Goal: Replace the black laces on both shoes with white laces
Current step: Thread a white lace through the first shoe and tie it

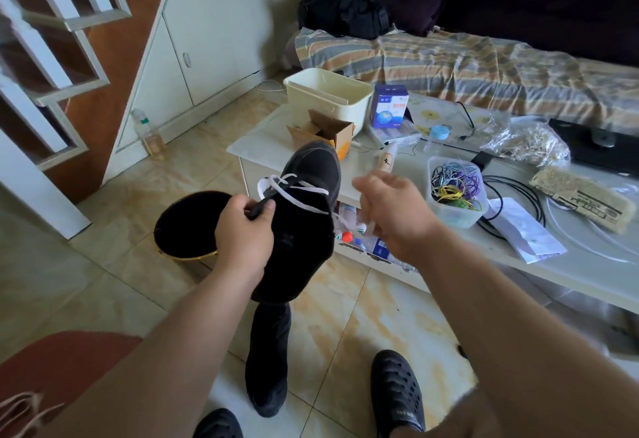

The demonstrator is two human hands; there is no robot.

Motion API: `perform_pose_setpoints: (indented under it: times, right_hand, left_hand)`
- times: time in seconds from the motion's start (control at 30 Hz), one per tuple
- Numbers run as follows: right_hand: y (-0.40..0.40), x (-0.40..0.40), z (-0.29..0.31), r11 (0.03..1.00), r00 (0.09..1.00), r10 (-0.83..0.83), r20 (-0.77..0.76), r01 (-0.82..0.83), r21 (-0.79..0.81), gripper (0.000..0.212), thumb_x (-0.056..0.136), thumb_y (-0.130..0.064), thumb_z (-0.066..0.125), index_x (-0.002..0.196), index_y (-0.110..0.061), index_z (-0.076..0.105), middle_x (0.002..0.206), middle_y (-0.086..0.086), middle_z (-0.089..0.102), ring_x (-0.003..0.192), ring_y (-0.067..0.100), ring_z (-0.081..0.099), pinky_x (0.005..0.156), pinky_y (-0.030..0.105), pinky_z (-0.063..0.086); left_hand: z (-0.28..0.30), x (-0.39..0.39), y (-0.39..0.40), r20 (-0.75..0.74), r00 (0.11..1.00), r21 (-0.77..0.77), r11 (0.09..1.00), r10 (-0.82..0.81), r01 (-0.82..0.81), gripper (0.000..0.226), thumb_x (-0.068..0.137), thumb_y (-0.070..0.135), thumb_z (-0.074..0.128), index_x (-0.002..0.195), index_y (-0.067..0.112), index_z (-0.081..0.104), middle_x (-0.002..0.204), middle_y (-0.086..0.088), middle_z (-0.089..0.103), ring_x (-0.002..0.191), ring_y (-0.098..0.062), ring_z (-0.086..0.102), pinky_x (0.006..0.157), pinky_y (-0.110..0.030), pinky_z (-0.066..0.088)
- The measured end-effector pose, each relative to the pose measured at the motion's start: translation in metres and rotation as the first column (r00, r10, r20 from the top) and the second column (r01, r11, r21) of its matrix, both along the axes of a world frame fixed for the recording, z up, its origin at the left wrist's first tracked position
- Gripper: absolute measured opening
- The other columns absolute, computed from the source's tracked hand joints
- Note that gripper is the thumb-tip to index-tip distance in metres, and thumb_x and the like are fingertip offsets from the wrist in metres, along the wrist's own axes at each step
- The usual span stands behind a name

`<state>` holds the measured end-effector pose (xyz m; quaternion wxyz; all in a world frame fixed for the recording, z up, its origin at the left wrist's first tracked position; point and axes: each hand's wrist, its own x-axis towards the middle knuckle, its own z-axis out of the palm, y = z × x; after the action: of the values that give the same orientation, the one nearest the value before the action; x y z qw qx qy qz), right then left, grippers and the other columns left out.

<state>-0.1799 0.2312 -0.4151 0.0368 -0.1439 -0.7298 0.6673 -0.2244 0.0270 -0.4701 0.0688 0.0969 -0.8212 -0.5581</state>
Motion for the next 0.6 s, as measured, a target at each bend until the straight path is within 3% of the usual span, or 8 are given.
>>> perform_pose_setpoints:
  times: [0.07, 0.1, 0.17, 0.27, 0.33, 0.47, 0.6]
  right_hand:
    - [0.000, 0.000, -0.005, 0.903, 0.995, 0.005, 0.095, -0.045, 0.427, 0.010, 0.096, -0.033, 0.062, 0.092, -0.024, 0.061, 0.079, 0.001, 0.067, 0.056, 0.020, 0.058, 0.054, 0.028, 0.046]
    - [0.002, 0.001, -0.010, 0.833, 0.990, 0.026, 0.137, -0.097, 0.545, 0.013, 0.097, -0.040, 0.061, 0.103, -0.028, 0.062, 0.090, 0.000, 0.068, 0.062, 0.019, 0.061, 0.056, 0.027, 0.045]
    - [0.001, 0.002, -0.018, 0.804, 0.980, 0.119, 0.162, -0.190, 0.563, 0.020, 0.100, -0.046, 0.057, 0.109, -0.030, 0.066, 0.096, 0.000, 0.069, 0.071, 0.021, 0.060, 0.058, 0.027, 0.042]
    - [-0.006, 0.005, -0.020, 0.773, 0.975, 0.182, 0.127, -0.222, 0.594, 0.023, 0.104, -0.041, 0.052, 0.098, -0.026, 0.067, 0.088, 0.002, 0.071, 0.074, 0.023, 0.062, 0.060, 0.030, 0.043]
    - [-0.006, 0.005, -0.018, 0.740, 0.975, 0.179, 0.132, -0.222, 0.634, 0.024, 0.104, -0.035, 0.050, 0.091, -0.022, 0.064, 0.081, 0.001, 0.068, 0.066, 0.019, 0.056, 0.058, 0.030, 0.041]
    - [0.017, 0.001, -0.014, 0.785, 0.988, -0.035, 0.148, -0.064, 0.616, 0.024, 0.093, -0.026, 0.047, 0.079, -0.010, 0.058, 0.076, 0.010, 0.065, 0.062, 0.023, 0.050, 0.057, 0.032, 0.038]
    - [0.034, 0.004, -0.010, 0.757, 0.971, -0.128, 0.200, -0.034, 0.652, 0.025, 0.092, -0.024, 0.049, 0.073, -0.010, 0.058, 0.065, 0.001, 0.056, 0.063, 0.023, 0.047, 0.056, 0.030, 0.035]
  left_hand:
    - [0.004, 0.004, 0.003, -0.031, 1.000, 0.026, 1.000, -0.003, 0.004, 0.030, 0.102, 0.033, 0.066, 0.084, 0.015, 0.051, 0.082, -0.003, 0.060, 0.069, -0.016, 0.053, 0.058, -0.030, 0.039]
    - [0.006, 0.005, 0.002, -0.046, 0.999, 0.040, 0.999, -0.002, 0.004, 0.030, 0.102, 0.034, 0.065, 0.084, 0.014, 0.052, 0.082, -0.003, 0.060, 0.069, -0.017, 0.053, 0.059, -0.030, 0.040]
    - [0.010, 0.006, 0.002, -0.055, 0.998, 0.062, 0.998, -0.003, 0.007, 0.031, 0.102, 0.035, 0.065, 0.086, 0.011, 0.052, 0.080, -0.002, 0.058, 0.067, -0.017, 0.050, 0.059, -0.028, 0.042]
    - [0.014, 0.008, 0.002, -0.070, 0.997, 0.089, 0.996, -0.024, 0.030, 0.031, 0.102, 0.033, 0.065, 0.089, 0.008, 0.053, 0.079, -0.001, 0.056, 0.066, -0.014, 0.048, 0.058, -0.022, 0.042]
    - [0.013, 0.007, 0.000, -0.075, 0.997, 0.075, 0.996, -0.035, 0.041, 0.025, 0.102, 0.033, 0.065, 0.093, 0.011, 0.056, 0.084, 0.001, 0.061, 0.071, -0.013, 0.054, 0.064, -0.023, 0.044]
    - [0.010, 0.000, -0.010, -0.041, 0.999, 0.122, 0.992, -0.014, 0.019, 0.005, 0.103, 0.031, 0.064, 0.105, 0.026, 0.064, 0.101, 0.013, 0.067, 0.089, -0.001, 0.061, 0.073, -0.018, 0.044]
    - [0.013, 0.000, -0.015, -0.029, 0.999, 0.064, 0.997, -0.035, 0.037, 0.006, 0.104, 0.036, 0.061, 0.108, 0.032, 0.062, 0.100, 0.020, 0.063, 0.090, 0.004, 0.058, 0.076, -0.018, 0.042]
